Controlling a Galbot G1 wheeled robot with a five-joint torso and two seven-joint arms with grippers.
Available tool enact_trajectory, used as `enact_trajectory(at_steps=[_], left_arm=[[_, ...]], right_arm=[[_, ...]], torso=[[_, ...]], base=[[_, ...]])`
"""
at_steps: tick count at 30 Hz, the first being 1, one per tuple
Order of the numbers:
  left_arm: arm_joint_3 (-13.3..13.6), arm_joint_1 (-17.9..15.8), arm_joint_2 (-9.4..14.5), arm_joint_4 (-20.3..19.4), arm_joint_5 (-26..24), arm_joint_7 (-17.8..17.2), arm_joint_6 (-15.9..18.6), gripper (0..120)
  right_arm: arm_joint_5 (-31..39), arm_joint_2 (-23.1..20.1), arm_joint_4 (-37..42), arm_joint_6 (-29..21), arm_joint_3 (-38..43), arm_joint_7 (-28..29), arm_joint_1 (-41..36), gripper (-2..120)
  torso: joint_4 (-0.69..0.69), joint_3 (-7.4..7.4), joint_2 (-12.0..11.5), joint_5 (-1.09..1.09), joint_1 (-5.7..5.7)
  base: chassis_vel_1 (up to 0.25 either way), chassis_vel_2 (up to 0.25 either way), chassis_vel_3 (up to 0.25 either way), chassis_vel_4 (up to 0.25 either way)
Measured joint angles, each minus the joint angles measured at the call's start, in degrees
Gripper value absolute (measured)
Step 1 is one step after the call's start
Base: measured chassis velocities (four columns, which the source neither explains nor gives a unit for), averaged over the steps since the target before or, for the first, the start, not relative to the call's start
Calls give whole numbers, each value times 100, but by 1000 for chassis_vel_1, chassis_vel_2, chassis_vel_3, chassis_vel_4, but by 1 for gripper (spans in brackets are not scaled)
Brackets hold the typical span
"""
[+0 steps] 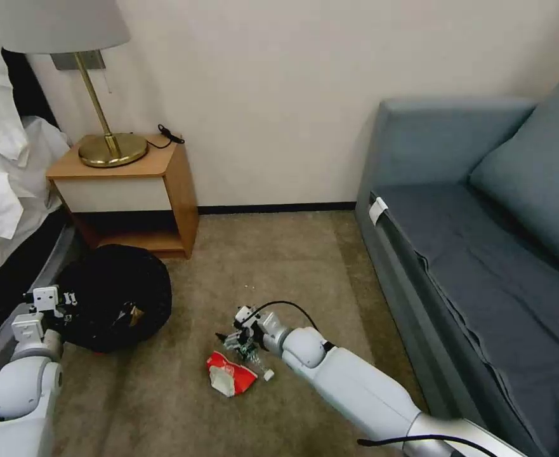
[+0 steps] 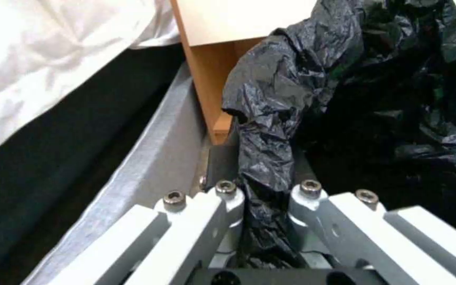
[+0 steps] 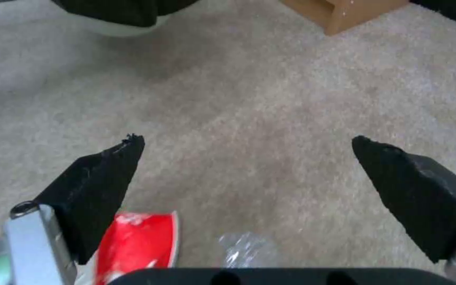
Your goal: Pick up the trash bin, then pick up the garbage on the floor and place it into the trash bin.
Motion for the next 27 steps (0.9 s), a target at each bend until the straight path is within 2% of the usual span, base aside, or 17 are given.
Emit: enact_trajectory(at_steps=[9,13,20,27], left_arm=[[0,-9,2,12,4,-1,-9,4],[24,-8,-45,-1,29,-4,-9,4],[63,25,-133,-110,97,-7,26,4],[65,45,-151,-169,108,-15,44,4]], right_arm=[[-237,-8,-97,87,-111,-88,126,100],[-357,-78,62,57,-419,-308,187,100],[29,-140,352,-376,-1137,-733,232,100],[123,-83,184,-452,-1461,-904,371,100]], torso=[[-1,0,0,0,0],[-1,1,0,0,0],[0,0,0,0,0],[1,0,0,0,0]], base=[[-129,111,122,-115],[-79,90,59,-97],[-11,6,8,-9],[0,0,0,0]])
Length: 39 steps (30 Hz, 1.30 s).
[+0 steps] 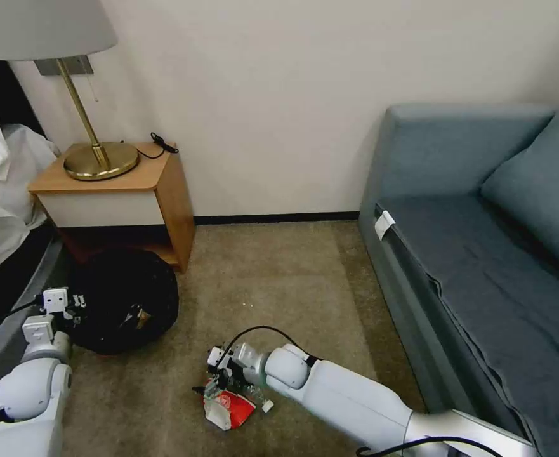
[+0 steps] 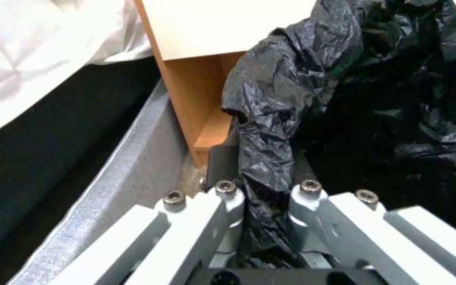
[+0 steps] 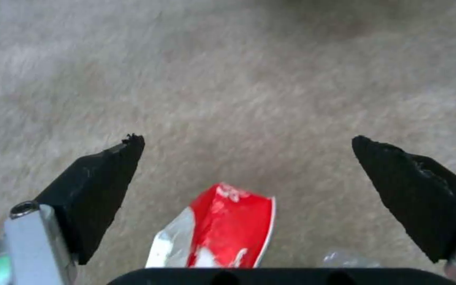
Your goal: Pick up the trash bin, then pick up the garbage on the floor and place it into the trash bin.
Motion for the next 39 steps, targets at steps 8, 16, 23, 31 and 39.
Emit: enact_trajectory(at_steps=[8,16,23,31,39], left_arm=[[-10,14,-64,-100,7,-4,5,4],[-63,50,-121,-155,11,-15,14,4],[-69,69,-175,-185,19,-24,12,4],[-56,62,-203,-222,33,-26,12,4],[-70,37,-207,-195,16,-28,-9,4]], right_arm=[[125,3,-107,-24,-318,-14,74,100],[71,178,-452,29,-524,-18,-3,100],[-84,241,-760,161,-557,-47,-30,100],[-188,355,-1131,270,-560,-91,-51,100],[-209,431,-1329,324,-473,-146,-69,100]], torso=[[-1,0,0,0,0],[-1,0,0,-1,0],[-1,0,0,0,0],[-1,0,0,0,0],[-1,0,0,0,0]], base=[[0,0,0,0],[0,0,0,0],[0,0,0,0],[0,0,0,0],[0,0,0,0]])
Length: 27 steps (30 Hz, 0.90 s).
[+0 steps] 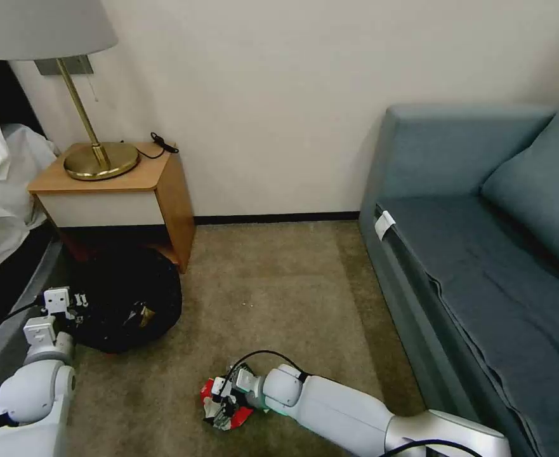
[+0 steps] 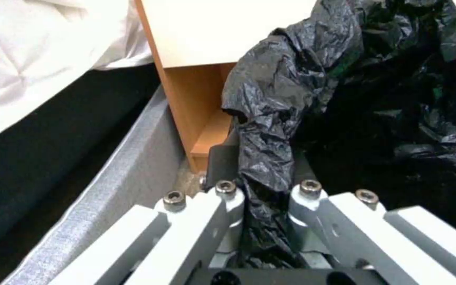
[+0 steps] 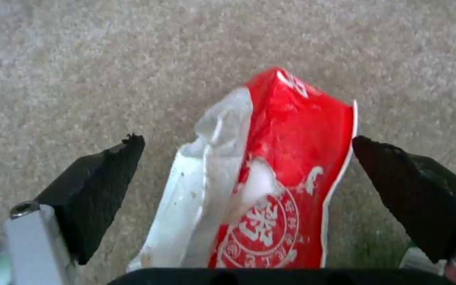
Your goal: Pick up the trash bin, then pick up the garbage on the floor and place it into the trash bin.
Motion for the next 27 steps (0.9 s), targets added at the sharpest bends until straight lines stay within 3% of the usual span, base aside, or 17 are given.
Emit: enact_trajectory(at_steps=[13,23,25,27], left_arm=[[15,-36,10,64,-8,0,-25,4],[21,-49,27,71,-18,2,-33,4],[25,-53,33,88,-19,4,-35,4],[26,-53,36,93,-19,4,-37,4]], right_arm=[[-208,70,-322,56,147,-107,-25,100],[-241,87,-360,62,185,-208,-7,67],[-244,80,-360,64,196,-219,4,55],[-246,79,-360,65,198,-221,4,52]], torso=[[0,0,0,0,0],[0,0,0,0,0],[0,0,0,0,0],[0,0,0,0,0]], base=[[0,0,0,0],[0,0,0,0],[0,0,0,0],[0,0,0,0]])
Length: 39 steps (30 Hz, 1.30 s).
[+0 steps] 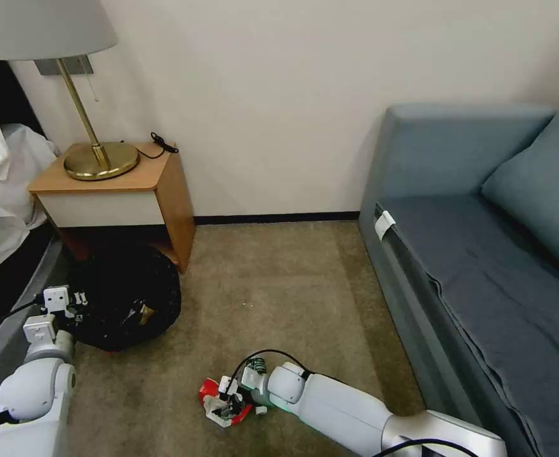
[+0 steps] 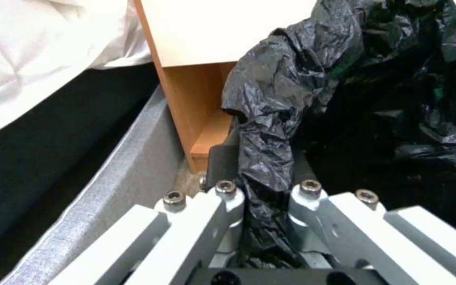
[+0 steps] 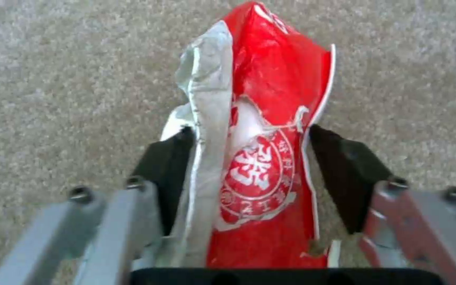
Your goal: Pick up the trash bin, then pick up the garbage on the floor and place it into the trash bin.
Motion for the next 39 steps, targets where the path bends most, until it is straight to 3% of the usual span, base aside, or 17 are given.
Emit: enact_trajectory(at_steps=[2,4,7,14,28,39], left_arm=[[3,0,9,7,-2,4,-2,4],[3,0,12,8,-2,5,-3,4],[5,0,37,12,-8,15,-14,4],[14,5,57,42,-19,20,-40,4],[-18,34,132,90,-89,24,-89,4],[-7,85,221,68,-167,22,-51,4]], right_arm=[[-16,-1,-1,7,18,-3,-1,41],[-20,0,-2,9,21,-3,-1,38],[-31,0,-3,17,64,-5,-2,23],[-147,43,-38,65,239,-12,-8,1],[-192,266,143,203,1206,-38,9,0],[118,400,752,92,2662,-18,325,0]], torso=[[0,0,0,0,0],[0,0,0,0,0],[0,0,0,0,0],[0,0,0,0,0],[1,0,0,-1,0],[0,0,0,-1,0]], base=[[0,0,0,0],[0,0,0,0],[0,0,0,0],[0,0,0,0],[0,0,0,0],[0,0,0,0]])
